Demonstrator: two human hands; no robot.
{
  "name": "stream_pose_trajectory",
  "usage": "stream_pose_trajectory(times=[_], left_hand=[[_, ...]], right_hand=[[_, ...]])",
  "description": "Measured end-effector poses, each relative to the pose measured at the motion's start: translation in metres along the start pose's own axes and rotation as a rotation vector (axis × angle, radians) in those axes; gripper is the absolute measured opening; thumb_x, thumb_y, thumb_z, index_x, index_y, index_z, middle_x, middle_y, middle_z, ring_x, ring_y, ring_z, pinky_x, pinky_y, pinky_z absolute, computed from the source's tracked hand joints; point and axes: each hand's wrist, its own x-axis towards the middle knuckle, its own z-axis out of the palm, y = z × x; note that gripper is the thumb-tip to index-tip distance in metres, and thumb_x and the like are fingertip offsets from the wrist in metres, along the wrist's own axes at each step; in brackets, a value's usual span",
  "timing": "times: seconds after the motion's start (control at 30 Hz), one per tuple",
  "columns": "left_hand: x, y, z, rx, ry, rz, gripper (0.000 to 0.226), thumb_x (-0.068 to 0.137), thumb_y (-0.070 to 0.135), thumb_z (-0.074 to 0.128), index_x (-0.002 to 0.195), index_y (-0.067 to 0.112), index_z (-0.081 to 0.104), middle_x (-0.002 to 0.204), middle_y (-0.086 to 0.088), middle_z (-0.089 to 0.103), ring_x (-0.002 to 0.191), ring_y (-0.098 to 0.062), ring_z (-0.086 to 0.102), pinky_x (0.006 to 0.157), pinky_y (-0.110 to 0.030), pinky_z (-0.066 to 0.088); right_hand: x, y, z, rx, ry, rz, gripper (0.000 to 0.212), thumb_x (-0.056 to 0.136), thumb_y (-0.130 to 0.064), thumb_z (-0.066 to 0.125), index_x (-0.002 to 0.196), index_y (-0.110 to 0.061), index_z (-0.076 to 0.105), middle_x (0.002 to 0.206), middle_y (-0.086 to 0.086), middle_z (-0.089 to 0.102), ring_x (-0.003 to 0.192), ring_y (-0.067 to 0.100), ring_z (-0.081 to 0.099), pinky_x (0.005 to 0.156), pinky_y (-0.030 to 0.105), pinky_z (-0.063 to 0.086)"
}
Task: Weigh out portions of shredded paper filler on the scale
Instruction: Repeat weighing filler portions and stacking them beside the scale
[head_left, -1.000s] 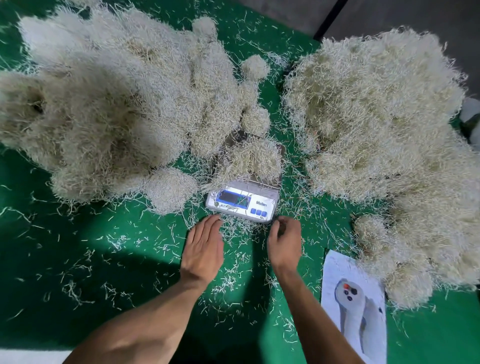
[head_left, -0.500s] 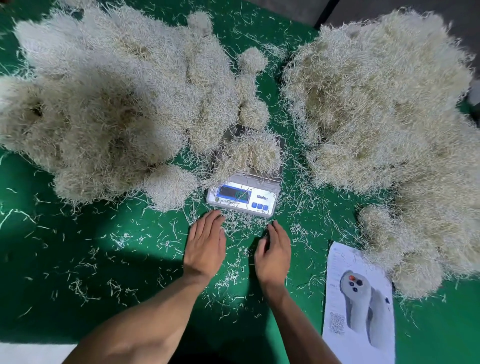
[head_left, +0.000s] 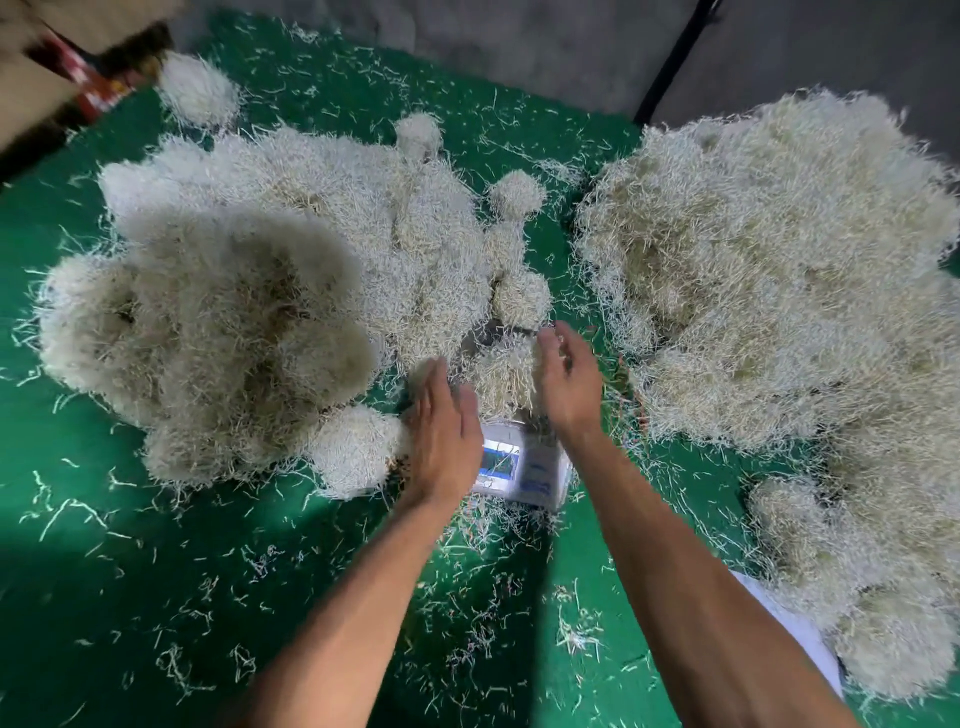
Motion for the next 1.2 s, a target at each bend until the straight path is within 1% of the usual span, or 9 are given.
stream_pose_trajectory(times=[0.13, 0.3, 0.37, 0.5, 0.63, 0.73, 0.87, 1.03, 1.2], left_hand=[[0.019, 0.035, 0.012, -0.353, -0.134, -0.184, 0.057, 0.108, 0.056, 0.018, 0.160, 0.033, 0.018, 0.168, 0.010, 0.012, 0.146, 0.005, 0.013, 0.108, -0.004, 0.012], [0.034, 0.062, -0.009, -1.044, -0.131, -0.653, 0.043, 0.094, 0.062, 0.055, 0.114, 0.026, 0.067, 0.105, -0.001, 0.076, 0.104, -0.014, 0.070, 0.081, -0.028, 0.051], [0.030, 0.076, -0.015, -1.050, -0.258, -0.661, 0.042, 0.096, 0.061, 0.047, 0.109, 0.025, 0.066, 0.083, 0.005, 0.073, 0.112, -0.019, 0.066, 0.086, -0.027, 0.053], [0.025, 0.132, -0.042, -0.913, -0.360, -0.590, 0.039, 0.105, 0.045, 0.043, 0.117, 0.017, 0.067, 0.100, -0.007, 0.075, 0.110, -0.026, 0.069, 0.090, -0.038, 0.056], [0.022, 0.165, -0.081, -0.927, -0.363, -0.454, 0.023, 0.108, 0.030, 0.042, 0.122, 0.030, 0.060, 0.116, 0.007, 0.072, 0.089, 0.002, 0.070, 0.081, -0.018, 0.055], [0.000, 0.183, -0.083, -0.801, -0.394, -0.388, 0.037, 0.109, 0.008, 0.039, 0.134, 0.036, 0.037, 0.140, -0.003, 0.059, 0.100, -0.001, 0.060, 0.086, -0.010, 0.044], [-0.008, 0.231, -0.101, -0.902, -0.517, -0.455, 0.038, 0.103, 0.030, 0.043, 0.094, 0.011, 0.075, 0.096, -0.011, 0.072, 0.089, -0.027, 0.069, 0.089, -0.037, 0.053], [-0.023, 0.244, -0.101, -0.848, -0.490, -0.349, 0.049, 0.106, 0.051, 0.035, 0.099, 0.015, 0.067, 0.087, -0.007, 0.070, 0.084, -0.021, 0.069, 0.064, -0.023, 0.057], [-0.038, 0.280, -0.103, -0.807, -0.696, -0.305, 0.043, 0.101, 0.041, 0.046, 0.113, 0.007, 0.070, 0.101, -0.011, 0.072, 0.102, -0.030, 0.067, 0.096, -0.041, 0.051]], right_hand=[[-0.022, -0.006, 0.034, 0.112, -0.156, 0.053, 0.045, 0.105, -0.042, 0.052, 0.141, -0.016, 0.059, 0.144, 0.005, 0.060, 0.134, 0.016, 0.054, 0.116, 0.043, 0.042], [-0.060, -0.037, 0.047, 0.378, 0.034, -0.155, 0.011, 0.097, -0.030, 0.070, 0.102, -0.024, 0.078, 0.107, -0.009, 0.074, 0.106, 0.009, 0.067, 0.093, 0.017, 0.048], [-0.059, -0.060, 0.036, 0.305, 0.036, -0.263, 0.013, 0.092, -0.044, 0.073, 0.097, -0.032, 0.074, 0.102, -0.013, 0.072, 0.102, 0.009, 0.067, 0.087, 0.014, 0.046], [-0.045, -0.093, -0.003, 0.169, 0.112, -0.298, 0.029, 0.097, -0.052, 0.061, 0.125, -0.046, 0.060, 0.133, -0.020, 0.060, 0.126, -0.002, 0.053, 0.110, 0.028, 0.042], [-0.071, -0.119, -0.009, 0.081, 0.061, -0.579, 0.041, 0.099, -0.026, 0.051, 0.139, -0.026, 0.061, 0.146, -0.010, 0.055, 0.137, 0.005, 0.048, 0.117, 0.031, 0.039], [-0.078, -0.155, -0.025, 0.078, 0.103, -0.583, 0.040, 0.102, -0.045, 0.052, 0.140, -0.033, 0.060, 0.144, -0.022, 0.055, 0.133, -0.006, 0.048, 0.114, 0.025, 0.039], [-0.092, -0.167, -0.072, 0.129, 0.109, -0.471, 0.033, 0.102, -0.033, 0.062, 0.135, -0.034, 0.065, 0.143, -0.018, 0.057, 0.135, -0.005, 0.046, 0.121, 0.051, 0.031], [-0.127, -0.191, -0.065, 0.069, 0.181, -0.574, 0.051, 0.105, -0.053, 0.037, 0.150, -0.032, 0.048, 0.144, -0.040, 0.043, 0.134, -0.017, 0.039, 0.116, 0.027, 0.037], [-0.128, -0.195, -0.112, 0.157, 0.265, -0.564, 0.038, 0.107, -0.034, 0.049, 0.144, -0.027, 0.058, 0.154, -0.012, 0.047, 0.142, -0.002, 0.039, 0.124, 0.046, 0.027]])
